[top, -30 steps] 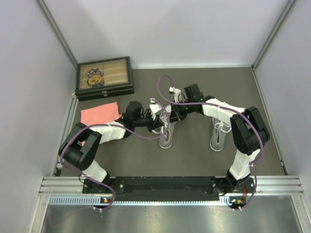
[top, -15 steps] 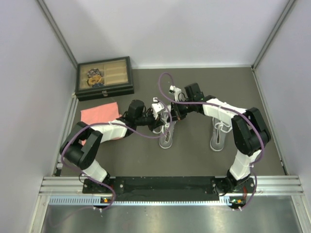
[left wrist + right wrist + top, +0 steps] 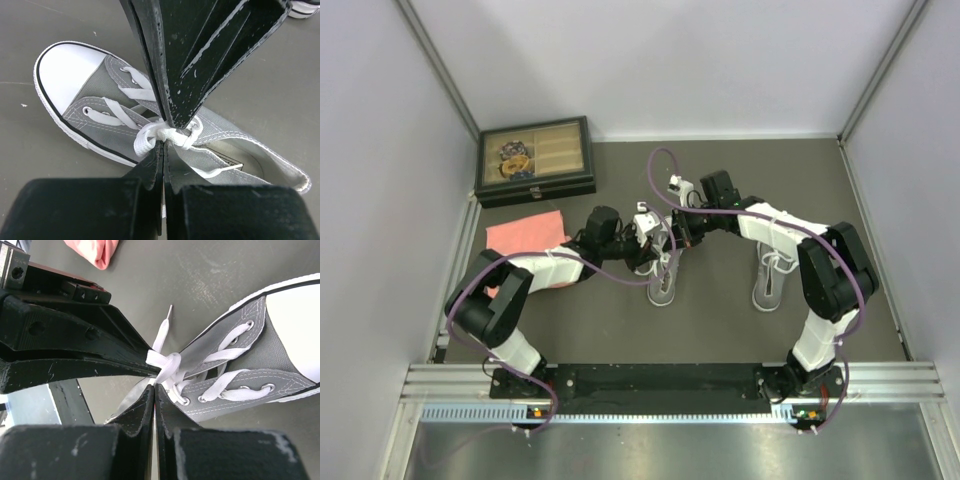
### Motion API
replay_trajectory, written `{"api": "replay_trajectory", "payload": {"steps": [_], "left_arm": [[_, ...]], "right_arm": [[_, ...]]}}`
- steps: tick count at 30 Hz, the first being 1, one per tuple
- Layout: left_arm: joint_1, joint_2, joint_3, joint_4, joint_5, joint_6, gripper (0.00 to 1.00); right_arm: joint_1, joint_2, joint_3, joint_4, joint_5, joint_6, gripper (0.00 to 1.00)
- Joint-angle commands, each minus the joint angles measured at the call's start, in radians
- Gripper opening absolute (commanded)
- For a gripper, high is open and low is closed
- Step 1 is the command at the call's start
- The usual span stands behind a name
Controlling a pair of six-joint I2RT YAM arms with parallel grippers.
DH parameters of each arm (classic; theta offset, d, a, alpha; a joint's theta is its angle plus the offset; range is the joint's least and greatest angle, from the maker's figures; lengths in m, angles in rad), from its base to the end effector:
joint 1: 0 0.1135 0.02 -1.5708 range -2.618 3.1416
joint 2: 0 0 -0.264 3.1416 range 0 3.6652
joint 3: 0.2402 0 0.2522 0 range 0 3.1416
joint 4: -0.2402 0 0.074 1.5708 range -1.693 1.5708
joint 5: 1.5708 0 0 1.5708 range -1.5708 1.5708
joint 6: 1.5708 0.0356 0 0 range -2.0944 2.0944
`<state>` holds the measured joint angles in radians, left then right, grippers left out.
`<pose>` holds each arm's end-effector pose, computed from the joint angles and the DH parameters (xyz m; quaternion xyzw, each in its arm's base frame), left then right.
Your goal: Tie the shoes
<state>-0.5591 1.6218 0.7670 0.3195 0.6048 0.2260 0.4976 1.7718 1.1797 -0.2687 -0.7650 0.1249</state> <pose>0.2676 -0.1913 0.1790 0.4535 0.7100 -0.3335 0.4230 0.3173 0.2004 0.2097 -0.2886 0.8308 0.4319 0.1998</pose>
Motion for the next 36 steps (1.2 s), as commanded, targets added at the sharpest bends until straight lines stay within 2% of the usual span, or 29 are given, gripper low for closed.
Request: {"api": "replay_trajectory", "payload": {"steps": [1, 13, 14, 15, 22, 27, 32, 36], "left_arm": [[-0.013, -0.023, 0.049, 0.033, 0.021, -0.034, 0.0], [-0.021, -0.045, 0.037, 0.073, 0.032, -0.071, 0.0], [-0.021, -0.045, 0.032, 0.081, 0.03, -0.073, 0.0], [-0.021, -0.04, 0.028, 0.102, 0.021, -0.091, 0.0], [-0.018, -0.028, -0.026, 0.24, 0.036, -0.149, 0.0], [-0.013, -0.023, -0.04, 0.266, 0.026, -0.162, 0.0], [-0.005, -0.02, -0.043, 0.277, 0.03, -0.162, 0.0], [-0.004, -0.019, -0.043, 0.273, 0.033, -0.157, 0.0]], "right_arm": [[0.012, -0.031, 0.046, 0.045, -0.028, 0.007, 0.0], [0.012, -0.035, 0.051, 0.037, -0.025, 0.002, 0.0], [0.012, -0.035, 0.051, 0.03, -0.025, -0.002, 0.02], [0.012, -0.037, 0.052, 0.022, -0.028, -0.007, 0.08], [-0.005, -0.052, 0.054, -0.001, -0.031, -0.016, 0.2], [-0.028, -0.072, 0.057, -0.004, -0.054, -0.011, 0.3], [-0.083, -0.084, 0.06, 0.02, -0.074, 0.037, 0.31], [-0.094, -0.066, 0.061, 0.002, -0.056, 0.033, 0.26]]}}
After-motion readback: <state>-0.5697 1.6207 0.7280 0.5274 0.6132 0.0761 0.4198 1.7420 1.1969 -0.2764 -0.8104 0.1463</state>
